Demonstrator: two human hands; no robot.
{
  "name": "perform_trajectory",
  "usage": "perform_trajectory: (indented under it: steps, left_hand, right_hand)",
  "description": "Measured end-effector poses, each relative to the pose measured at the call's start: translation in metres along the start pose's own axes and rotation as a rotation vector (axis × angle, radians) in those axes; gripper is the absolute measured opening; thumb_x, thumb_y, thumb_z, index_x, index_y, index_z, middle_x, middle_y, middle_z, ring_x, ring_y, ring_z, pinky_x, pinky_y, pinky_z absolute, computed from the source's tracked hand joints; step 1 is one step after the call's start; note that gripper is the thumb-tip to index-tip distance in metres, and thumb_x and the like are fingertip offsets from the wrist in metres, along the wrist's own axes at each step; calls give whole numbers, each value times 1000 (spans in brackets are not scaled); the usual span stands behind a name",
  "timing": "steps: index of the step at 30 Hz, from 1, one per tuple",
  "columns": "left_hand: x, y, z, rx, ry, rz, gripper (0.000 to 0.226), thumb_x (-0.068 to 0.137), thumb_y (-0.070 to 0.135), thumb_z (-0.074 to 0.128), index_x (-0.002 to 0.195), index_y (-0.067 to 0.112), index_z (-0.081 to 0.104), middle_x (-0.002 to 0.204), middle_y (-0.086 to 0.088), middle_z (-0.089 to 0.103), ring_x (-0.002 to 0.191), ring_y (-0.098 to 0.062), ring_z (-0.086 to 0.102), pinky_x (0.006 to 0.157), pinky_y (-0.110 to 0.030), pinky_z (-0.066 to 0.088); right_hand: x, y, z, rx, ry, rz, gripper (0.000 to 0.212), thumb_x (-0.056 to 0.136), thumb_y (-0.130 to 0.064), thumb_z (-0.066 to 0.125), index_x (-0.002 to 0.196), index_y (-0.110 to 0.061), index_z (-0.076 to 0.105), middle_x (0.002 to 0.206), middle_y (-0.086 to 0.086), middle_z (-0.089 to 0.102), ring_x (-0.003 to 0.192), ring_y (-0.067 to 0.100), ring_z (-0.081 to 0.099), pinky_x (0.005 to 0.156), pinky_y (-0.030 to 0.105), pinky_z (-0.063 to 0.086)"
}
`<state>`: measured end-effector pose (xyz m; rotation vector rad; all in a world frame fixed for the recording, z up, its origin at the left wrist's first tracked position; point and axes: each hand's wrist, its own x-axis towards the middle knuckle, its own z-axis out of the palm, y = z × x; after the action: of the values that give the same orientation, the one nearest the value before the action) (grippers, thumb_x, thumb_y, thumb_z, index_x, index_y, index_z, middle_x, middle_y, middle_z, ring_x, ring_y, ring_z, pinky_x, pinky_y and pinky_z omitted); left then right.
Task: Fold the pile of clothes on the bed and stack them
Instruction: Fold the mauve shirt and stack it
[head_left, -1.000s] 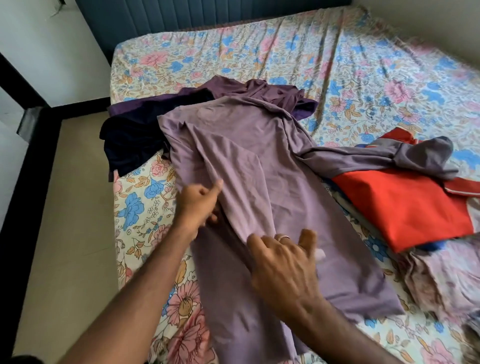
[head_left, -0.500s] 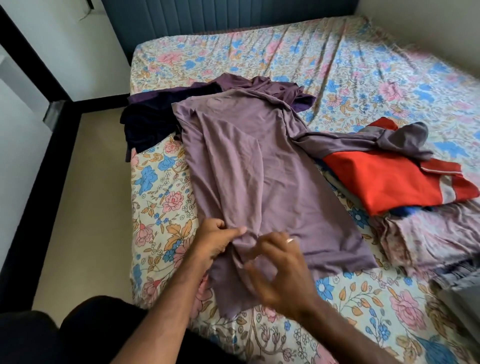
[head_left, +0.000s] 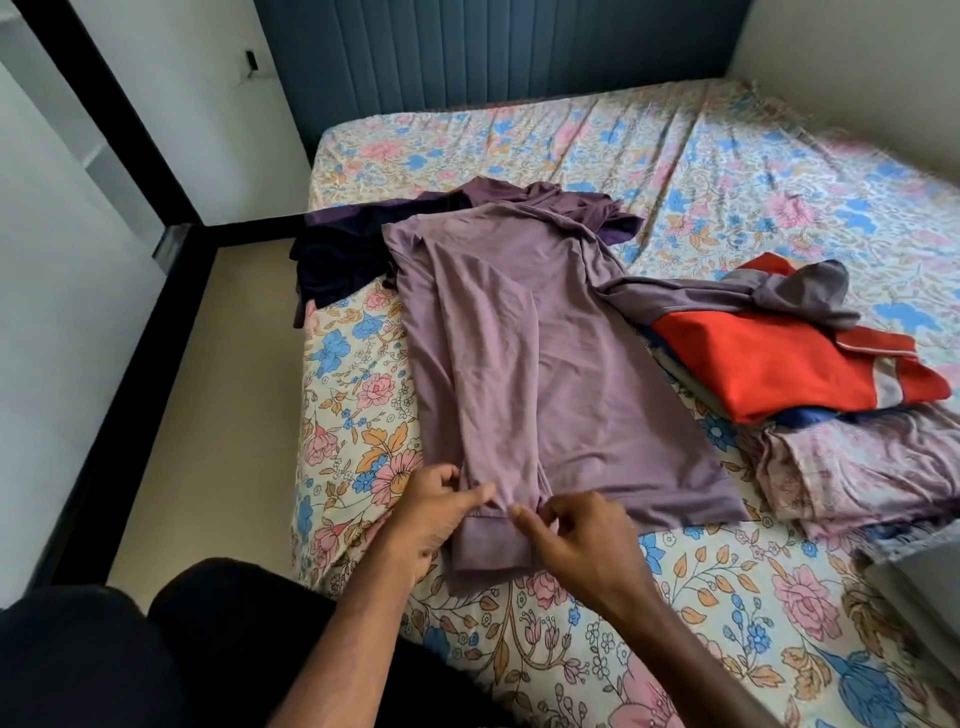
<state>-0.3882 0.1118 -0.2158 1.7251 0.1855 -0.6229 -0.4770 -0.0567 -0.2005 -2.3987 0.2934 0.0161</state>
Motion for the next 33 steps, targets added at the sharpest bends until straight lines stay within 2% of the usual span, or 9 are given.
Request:
perform_trajectory:
  steps: [4,8,11,14,17,20,24,28,33]
  left_hand:
    - [-4,-6,-1,-94,19,8,12,100,15,60,102,8,70,98,-11,77,95,-28,72,85,-47,60]
    - [-19,-4,6,-379,-46,-25,17,103,20,54,108,7,65,96,-12,76,86,-23,72,70,-35,57]
    - [-25,-6,8,-566,-89,-24,24,99,16,60,117,2,63,111,-20,73,97,-27,72,81,-40,59]
    - [-29,-8,8,-586,-115,-34,33,92,13,69,121,1,61,117,-24,70,98,-31,71,76,-43,59]
    - [-31,-12,7,-436,-34,-12,40,84,12,78,117,0,59,112,-25,71,88,-31,73,63,-39,59]
    - [-34,-21,2,-61,87,35,36,80,13,83,104,1,58,94,-18,74,76,-30,74,63,-42,61]
    - [-24,-26,-7,382,235,160,41,81,41,81,86,5,60,67,-7,71,52,-18,69,53,-32,57]
    - [18,4,-14,590,347,339,43,79,51,80,69,15,57,61,3,61,55,-12,56,58,-29,49]
    - [85,69,-6,712,265,482,39,78,50,81,81,20,55,75,5,64,70,-15,61,66,-32,53]
  right_hand:
    - [10,10,1,195,170,105,30,91,-49,68,75,-25,68,64,-7,69,59,7,65,62,40,60]
    - [20,2,6,407,13,262,28,96,-52,61,92,-26,68,86,-2,74,77,18,72,70,45,63]
    - [25,-8,3,437,-85,340,46,98,-62,52,94,-19,67,86,5,71,75,21,70,60,35,57]
    - [25,-15,9,651,-117,373,39,100,-45,59,97,-7,68,86,12,70,69,22,69,51,32,56]
    - [24,-11,23,613,43,294,19,97,-41,65,101,-22,63,96,7,73,75,23,74,62,46,63]
    - [19,-4,19,178,119,178,25,94,-43,68,107,-26,55,92,-7,67,77,17,68,65,38,59]
    - [19,11,5,-233,33,117,42,89,-61,65,107,-23,58,94,-4,66,75,16,60,61,31,49]
    - [54,16,-20,-270,15,83,39,88,-64,64,89,-24,63,89,0,72,78,19,65,68,33,54]
    - [133,13,-43,-278,86,6,32,87,-53,69,96,-23,65,96,5,73,98,30,67,71,35,43]
